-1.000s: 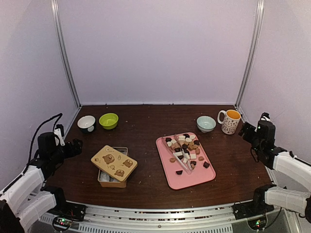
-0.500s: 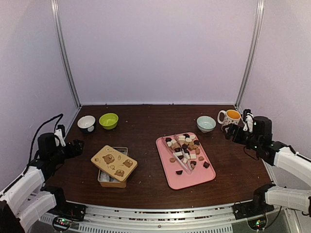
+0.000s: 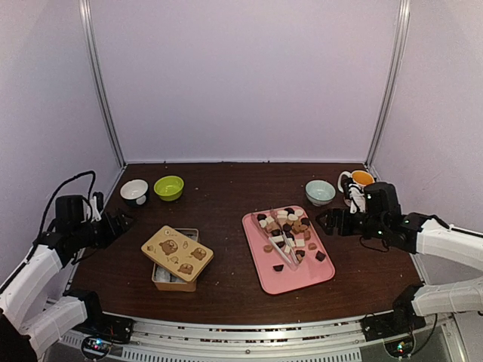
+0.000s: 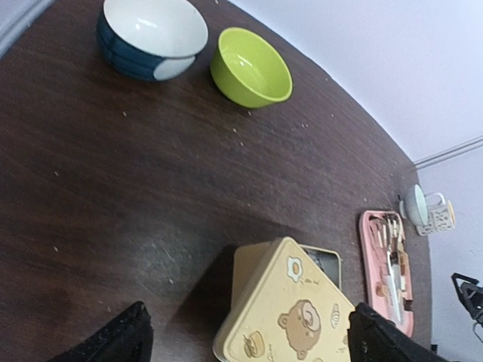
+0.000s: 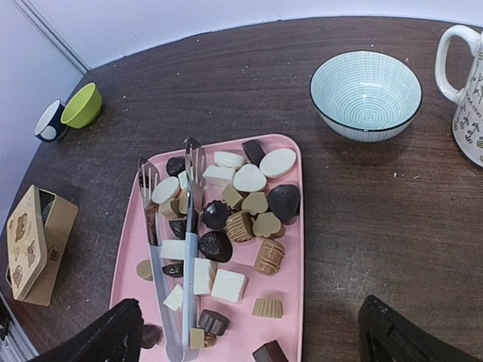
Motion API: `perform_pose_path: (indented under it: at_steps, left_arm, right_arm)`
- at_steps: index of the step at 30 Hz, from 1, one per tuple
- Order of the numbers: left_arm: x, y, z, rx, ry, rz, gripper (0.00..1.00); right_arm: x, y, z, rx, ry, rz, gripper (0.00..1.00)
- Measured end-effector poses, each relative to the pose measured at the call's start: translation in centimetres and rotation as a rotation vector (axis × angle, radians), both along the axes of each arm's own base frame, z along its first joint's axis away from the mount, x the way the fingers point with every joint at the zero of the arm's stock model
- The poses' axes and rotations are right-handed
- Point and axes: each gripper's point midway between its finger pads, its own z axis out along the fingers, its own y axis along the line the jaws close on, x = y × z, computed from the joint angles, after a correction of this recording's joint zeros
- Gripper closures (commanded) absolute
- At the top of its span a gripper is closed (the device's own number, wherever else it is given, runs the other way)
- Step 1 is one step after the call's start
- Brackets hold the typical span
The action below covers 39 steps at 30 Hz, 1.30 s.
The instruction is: Pack the chocolate
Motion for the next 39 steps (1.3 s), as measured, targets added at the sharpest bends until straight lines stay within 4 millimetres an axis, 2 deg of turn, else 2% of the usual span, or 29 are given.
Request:
perform_pose_path:
  at_steps: [5, 12, 13, 19, 25, 31, 39]
  left_arm:
    - [-1.5, -2.1, -1.0, -0.136, 0.110, -0.067, 0.09]
    - [-2.9, -3.1, -1.9, -0.202, 0.172, -0.096, 0.17]
    - [-3.2, -3.2, -2.4, -0.210, 0.183, -0.097, 0.20]
    - [-4.7, -3.5, -5.7, -0.259, 0.287, -0.079, 0.26]
    - [-4.1, -3.7, -6.2, -0.288, 0.280, -0.075, 0.36]
    - [-4.2, -4.0, -8.6, -0.338, 0.326, -0.061, 0.41]
    - [-2.6, -4.4, -8.0, -0.376, 0.282, -0.074, 0.50]
  right_arm:
    - [-0.5, 1.2, 0.0, -0.003, 0.005, 0.037, 0.00]
    - [-0.8, 1.7, 0.4, 0.003, -0.002, 0.054, 0.00]
    - [-0.9, 1.7, 0.5, 0.004, -0.004, 0.056, 0.00]
    - [-1.3, 1.8, 1.8, 0.026, -0.038, 0.063, 0.00]
    - [-1.4, 1.7, 2.5, 0.038, -0.057, 0.063, 0.00]
    - [-1.7, 1.7, 2.8, 0.034, -0.050, 0.067, 0.00]
    - [-2.0, 1.3, 4.2, 0.055, -0.083, 0.059, 0.00]
